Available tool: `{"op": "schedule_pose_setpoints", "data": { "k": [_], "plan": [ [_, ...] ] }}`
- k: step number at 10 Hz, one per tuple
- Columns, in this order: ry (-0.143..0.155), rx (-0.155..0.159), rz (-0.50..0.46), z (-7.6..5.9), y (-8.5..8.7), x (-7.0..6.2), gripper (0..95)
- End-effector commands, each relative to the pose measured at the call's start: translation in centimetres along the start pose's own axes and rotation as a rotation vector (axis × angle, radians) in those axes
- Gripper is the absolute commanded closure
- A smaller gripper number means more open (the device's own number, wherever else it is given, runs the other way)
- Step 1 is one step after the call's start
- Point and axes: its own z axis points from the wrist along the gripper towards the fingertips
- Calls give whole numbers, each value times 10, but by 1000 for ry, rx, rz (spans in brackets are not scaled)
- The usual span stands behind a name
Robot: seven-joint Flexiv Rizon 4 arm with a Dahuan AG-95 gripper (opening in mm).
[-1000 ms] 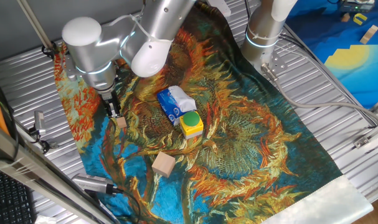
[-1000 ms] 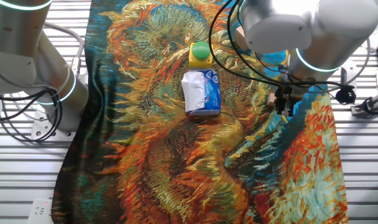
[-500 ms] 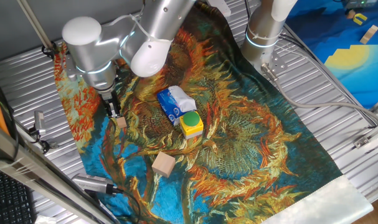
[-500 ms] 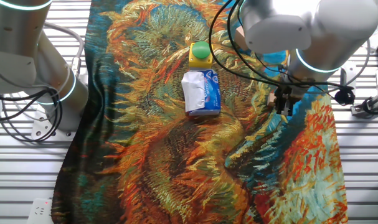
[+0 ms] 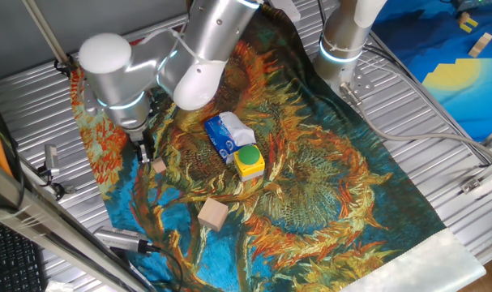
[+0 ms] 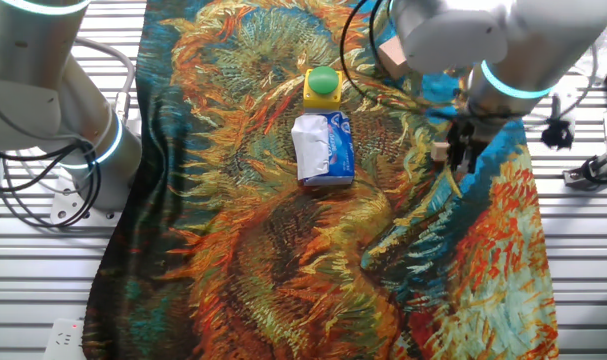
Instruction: Approach and touch the side of the small block
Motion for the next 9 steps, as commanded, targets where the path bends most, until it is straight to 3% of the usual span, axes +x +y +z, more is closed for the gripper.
{"op": "schedule_pose_setpoints", "data": {
  "k": [1,2,5,9],
  "plan": [
    [61,-78,-53,-23,-34,-2,950],
    [66,-101,-63,-25,-41,-1,950],
    [91,-86,-81,-42,-51,16,950],
    [125,-73,-114,-84,-55,20,950]
  ]
}}
